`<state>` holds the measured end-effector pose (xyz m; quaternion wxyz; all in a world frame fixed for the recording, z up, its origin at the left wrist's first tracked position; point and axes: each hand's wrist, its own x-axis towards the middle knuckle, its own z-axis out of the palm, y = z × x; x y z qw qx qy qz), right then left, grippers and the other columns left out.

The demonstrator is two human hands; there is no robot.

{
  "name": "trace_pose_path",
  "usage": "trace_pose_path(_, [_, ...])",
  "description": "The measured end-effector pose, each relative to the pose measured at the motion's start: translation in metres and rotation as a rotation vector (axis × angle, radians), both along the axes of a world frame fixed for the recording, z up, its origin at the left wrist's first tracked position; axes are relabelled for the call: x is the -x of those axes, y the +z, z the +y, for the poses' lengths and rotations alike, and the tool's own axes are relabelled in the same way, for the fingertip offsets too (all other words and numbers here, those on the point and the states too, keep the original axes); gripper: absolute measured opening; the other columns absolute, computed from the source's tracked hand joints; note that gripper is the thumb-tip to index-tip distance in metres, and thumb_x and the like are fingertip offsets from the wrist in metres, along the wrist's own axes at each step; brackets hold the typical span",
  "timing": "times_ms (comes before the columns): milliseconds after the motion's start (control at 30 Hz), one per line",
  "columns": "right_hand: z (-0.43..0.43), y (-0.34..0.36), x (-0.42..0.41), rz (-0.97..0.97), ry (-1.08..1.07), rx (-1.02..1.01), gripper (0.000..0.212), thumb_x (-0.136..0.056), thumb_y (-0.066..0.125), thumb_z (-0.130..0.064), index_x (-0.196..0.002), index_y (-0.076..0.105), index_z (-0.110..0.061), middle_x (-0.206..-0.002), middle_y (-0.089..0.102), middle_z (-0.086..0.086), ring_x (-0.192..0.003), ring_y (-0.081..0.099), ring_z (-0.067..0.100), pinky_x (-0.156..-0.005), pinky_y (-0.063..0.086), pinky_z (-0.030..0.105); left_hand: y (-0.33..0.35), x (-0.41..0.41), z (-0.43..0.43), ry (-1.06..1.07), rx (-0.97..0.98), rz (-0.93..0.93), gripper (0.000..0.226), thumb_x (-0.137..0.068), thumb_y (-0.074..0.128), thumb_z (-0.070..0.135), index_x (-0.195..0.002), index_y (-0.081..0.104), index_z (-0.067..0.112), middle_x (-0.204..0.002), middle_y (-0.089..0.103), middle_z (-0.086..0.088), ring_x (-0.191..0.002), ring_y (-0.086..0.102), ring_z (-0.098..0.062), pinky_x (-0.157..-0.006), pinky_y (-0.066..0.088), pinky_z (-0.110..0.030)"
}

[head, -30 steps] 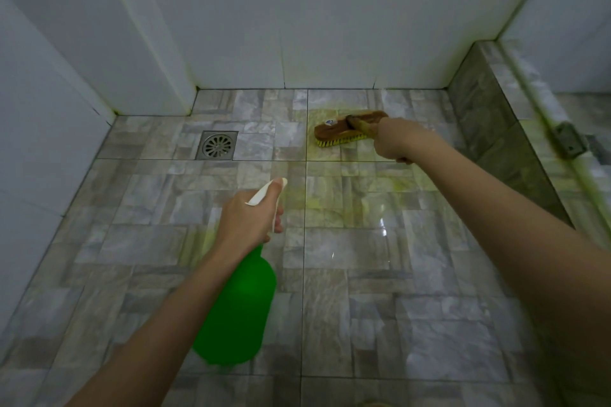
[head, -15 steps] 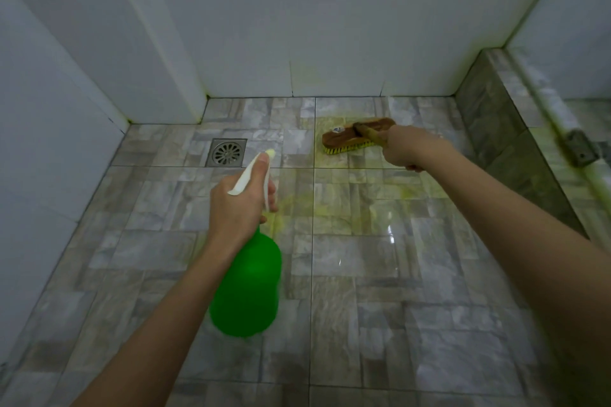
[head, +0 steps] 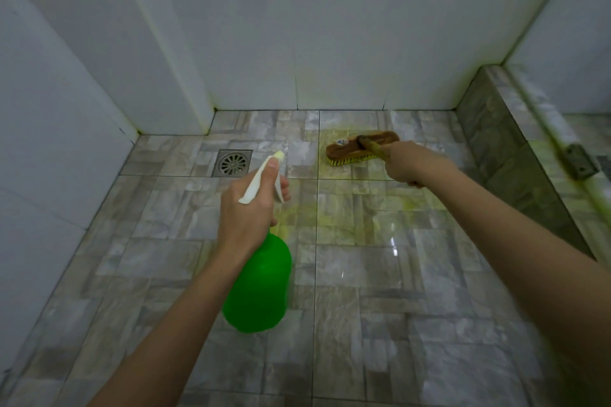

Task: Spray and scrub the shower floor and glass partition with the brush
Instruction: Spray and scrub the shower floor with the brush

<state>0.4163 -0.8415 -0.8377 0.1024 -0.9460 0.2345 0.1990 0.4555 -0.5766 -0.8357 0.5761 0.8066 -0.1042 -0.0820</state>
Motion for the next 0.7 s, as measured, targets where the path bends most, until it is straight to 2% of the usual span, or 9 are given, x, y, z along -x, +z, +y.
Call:
trace_pose_path(100, [0.0,-0.001,0.0,-0.002,0.008,-0.009,0.078,-0.094,0.03,0.001,-0.151,0.003,-0.044,-0.122,0.051,0.021,-0.06,0.055,0.021,-0.044,0.048,0.028,-0.002,0.004,-0.001,0.027,0.001,0.032,0.054,-0.101,0.054,0.046,-0.059,0.063,0.013,-0.049,0.06,0.002,-0.043,0.058,-0.014,-0.045,0.049,-0.027])
trace_pose_path(233, [-0.002,-0.004,0.0,0.008,0.02,-0.009,0.079,-0.093,0.03,0.001,-0.151,0.0,-0.044,-0.119,0.052,0.02,-0.06,0.056,0.022,-0.042,0.047,0.028,-0.009,-0.001,0.003,-0.005,-0.054,0.041,0.052,-0.101,0.051,0.05,-0.07,0.072,0.015,-0.066,0.073,0.0,-0.06,0.07,-0.01,-0.044,0.048,-0.021])
trace_pose_path(267, [-0.003,-0.004,-0.001,0.011,0.019,-0.009,0.078,-0.094,0.029,0.001,-0.151,0.001,-0.043,-0.119,0.052,0.02,-0.059,0.055,0.022,-0.043,0.047,0.028,-0.009,0.0,0.003,-0.006,-0.064,0.036,0.053,-0.101,0.051,0.05,-0.07,0.072,0.014,-0.066,0.073,-0.001,-0.059,0.07,-0.011,-0.044,0.048,-0.022])
trace_pose_path(367, [-0.002,-0.004,-0.001,-0.009,-0.003,-0.022,0.072,-0.095,0.03,0.0,-0.153,0.008,-0.037,-0.103,0.05,0.017,-0.06,0.054,0.023,-0.05,0.05,0.032,-0.01,0.001,0.002,0.045,-0.01,0.082,0.056,-0.1,0.054,0.048,-0.062,0.065,0.009,-0.051,0.061,-0.001,-0.044,0.058,-0.013,-0.044,0.049,-0.024])
trace_pose_path(500, [-0.002,-0.003,0.0,-0.028,-0.038,-0.043,0.068,-0.095,0.031,-0.001,-0.152,0.015,-0.034,-0.093,0.047,0.012,-0.066,0.056,0.026,-0.061,0.056,0.037,-0.014,-0.004,0.0,0.003,-0.07,0.085,0.058,-0.099,0.052,0.053,-0.068,0.073,0.009,-0.062,0.072,0.001,-0.055,0.068,-0.01,-0.043,0.046,-0.019])
trace_pose_path(600, [-0.003,-0.006,-0.001,-0.034,-0.022,-0.03,0.069,-0.095,0.03,-0.001,-0.152,0.013,-0.036,-0.082,0.045,0.008,-0.063,0.056,0.025,-0.056,0.053,0.034,-0.024,-0.007,-0.007,-0.043,-0.132,0.261,0.051,-0.095,0.06,0.05,-0.072,0.07,0.006,-0.058,0.066,-0.004,-0.047,0.062,-0.019,-0.046,0.049,-0.026])
trace_pose_path(700, [-0.005,-0.011,-0.002,-0.021,-0.031,-0.023,0.07,-0.094,0.032,-0.001,-0.152,0.015,-0.037,-0.089,0.053,0.012,-0.063,0.059,0.025,-0.049,0.05,0.032,-0.042,-0.01,-0.008,-0.138,-0.253,0.468,0.042,-0.094,0.058,0.047,-0.092,0.073,0.007,-0.062,0.069,-0.004,-0.052,0.066,-0.022,-0.046,0.048,-0.024])
